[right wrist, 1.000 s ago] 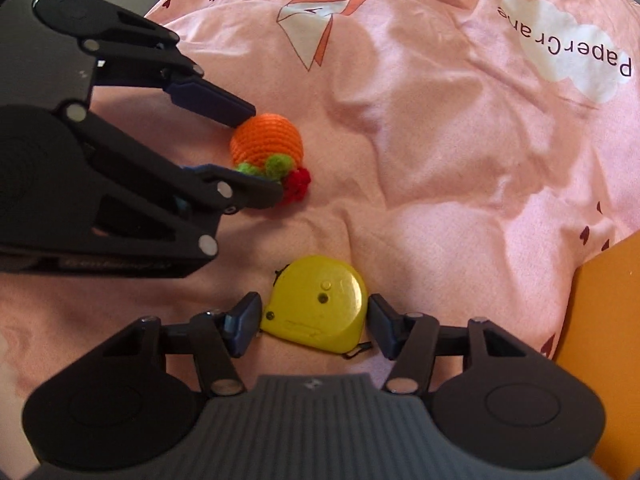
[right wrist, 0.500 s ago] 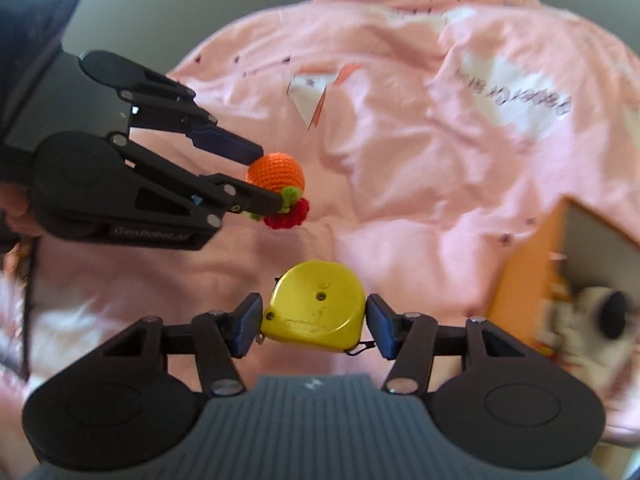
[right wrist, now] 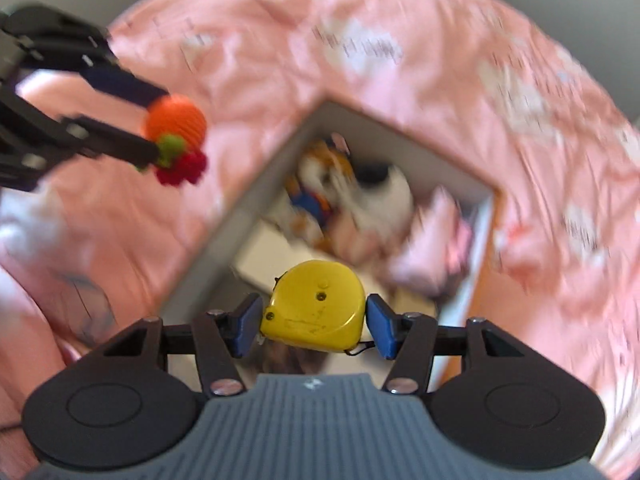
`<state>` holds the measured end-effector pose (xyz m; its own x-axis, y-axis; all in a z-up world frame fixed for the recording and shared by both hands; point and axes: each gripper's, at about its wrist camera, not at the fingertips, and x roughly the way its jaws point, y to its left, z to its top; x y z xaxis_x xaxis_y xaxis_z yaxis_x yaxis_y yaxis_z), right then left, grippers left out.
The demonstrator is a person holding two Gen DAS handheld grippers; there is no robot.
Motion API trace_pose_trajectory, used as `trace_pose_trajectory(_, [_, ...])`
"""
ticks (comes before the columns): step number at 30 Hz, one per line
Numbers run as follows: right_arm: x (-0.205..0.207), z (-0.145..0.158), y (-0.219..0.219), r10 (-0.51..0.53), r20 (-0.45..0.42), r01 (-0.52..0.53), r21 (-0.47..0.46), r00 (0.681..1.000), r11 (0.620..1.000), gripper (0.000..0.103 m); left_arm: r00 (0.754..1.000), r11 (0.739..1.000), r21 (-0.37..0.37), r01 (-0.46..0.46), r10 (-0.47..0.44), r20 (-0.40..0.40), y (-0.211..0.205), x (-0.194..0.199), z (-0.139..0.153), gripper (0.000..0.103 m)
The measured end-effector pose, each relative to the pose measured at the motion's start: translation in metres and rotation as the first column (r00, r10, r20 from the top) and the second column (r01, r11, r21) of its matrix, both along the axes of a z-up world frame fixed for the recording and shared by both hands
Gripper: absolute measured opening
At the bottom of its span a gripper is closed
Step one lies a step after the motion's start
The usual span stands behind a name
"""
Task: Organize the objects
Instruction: 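Carry the orange ball with the left gripper while the right carries the tape measure over the box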
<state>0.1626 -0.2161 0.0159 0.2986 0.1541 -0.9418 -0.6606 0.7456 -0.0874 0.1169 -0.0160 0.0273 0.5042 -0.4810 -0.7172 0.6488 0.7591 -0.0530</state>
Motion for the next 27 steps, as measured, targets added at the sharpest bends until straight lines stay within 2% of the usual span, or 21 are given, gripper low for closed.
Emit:
trace_pose_trajectory(4, [0.007, -0.027, -0.017, -0.093, -0.061, 0.092, -0.03, 0.994, 0.995, 0.059, 0.998, 0.998, 0.015, 0.055, -0.054, -0.023, -0.029, 0.001, -0.017, 0.042])
trace_pose_trajectory(8, [0.011, -0.053, -0.018, -0.078, -0.087, 0.068, -0.117, 0.993, 0.991, 0.059, 0.994, 0.994, 0.036, 0.1, -0.098, -0.057, -0.049, 0.005, -0.034, 0.042])
trace_pose_trajectory(13, [0.026, -0.077, -0.019, -0.093, -0.138, 0.069, -0.172, 0.986, 0.983, 0.059, 0.989, 0.992, 0.039, 0.118, -0.115, -0.09, -0.059, 0.015, -0.048, 0.042])
trace_pose_trajectory(17, [0.03, -0.085, -0.013, -0.08, -0.141, 0.054, -0.18, 0.987, 0.982, 0.058, 0.986, 0.99, 0.04, 0.133, -0.128, -0.107, -0.063, 0.019, -0.053, 0.042])
trace_pose_trajectory(21, [0.027, -0.093, -0.004, -0.017, -0.117, -0.012, -0.244, 0.993, 0.97, 0.058, 0.984, 0.989, 0.042, 0.14, -0.134, -0.116, -0.066, 0.023, -0.057, 0.042])
trace_pose_trajectory(27, [0.029, -0.095, -0.002, 0.052, -0.108, -0.08, -0.271, 0.993, 0.959, 0.058, 0.983, 0.989, 0.039, 0.142, -0.136, -0.126, -0.069, 0.025, -0.061, 0.042])
